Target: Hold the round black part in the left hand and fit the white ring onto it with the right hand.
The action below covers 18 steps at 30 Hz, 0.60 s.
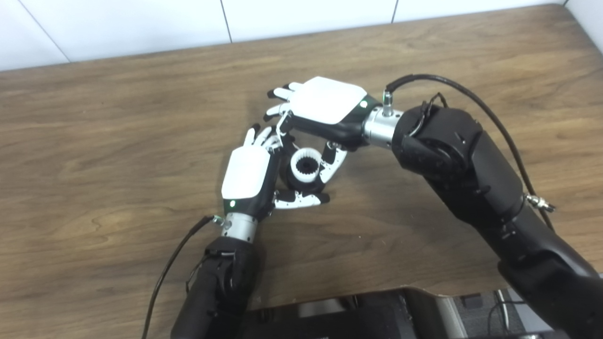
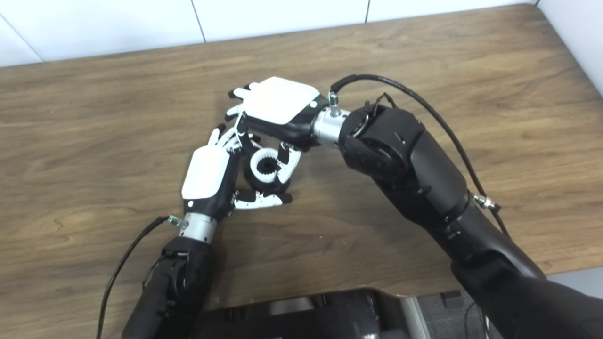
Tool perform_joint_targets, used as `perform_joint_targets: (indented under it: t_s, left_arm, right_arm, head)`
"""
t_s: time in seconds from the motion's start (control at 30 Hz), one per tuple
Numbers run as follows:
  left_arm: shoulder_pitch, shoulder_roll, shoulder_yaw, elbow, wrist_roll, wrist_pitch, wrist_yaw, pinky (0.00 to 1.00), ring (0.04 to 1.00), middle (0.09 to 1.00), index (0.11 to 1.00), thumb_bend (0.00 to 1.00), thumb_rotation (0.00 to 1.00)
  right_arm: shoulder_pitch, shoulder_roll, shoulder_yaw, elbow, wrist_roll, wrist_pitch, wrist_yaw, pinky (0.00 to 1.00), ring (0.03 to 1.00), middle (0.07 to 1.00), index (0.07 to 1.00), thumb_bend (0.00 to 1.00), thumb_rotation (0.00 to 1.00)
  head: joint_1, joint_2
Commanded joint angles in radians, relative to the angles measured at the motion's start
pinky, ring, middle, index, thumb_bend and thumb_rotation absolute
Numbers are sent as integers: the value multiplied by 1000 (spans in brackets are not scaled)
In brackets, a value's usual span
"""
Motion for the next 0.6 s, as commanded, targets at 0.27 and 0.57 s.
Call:
perform_joint_targets:
  t_s: [0.27, 0.57]
  left_arm:
    - [93, -20, -46, 82, 0, 17, 10, 1000, 911, 784, 483, 525, 58]
    - [95, -18, -49, 79, 4, 16, 13, 1000, 905, 783, 483, 525, 59]
  right_arm:
    - [-13, -4, -9, 6, -4, -21, -39, 1000, 1000, 889, 486, 525, 139]
    - [-6, -7, -11, 29, -7, -34, -60, 1000, 1000, 893, 486, 525, 139]
  head:
    - [-3, 6]
    - [-3, 6]
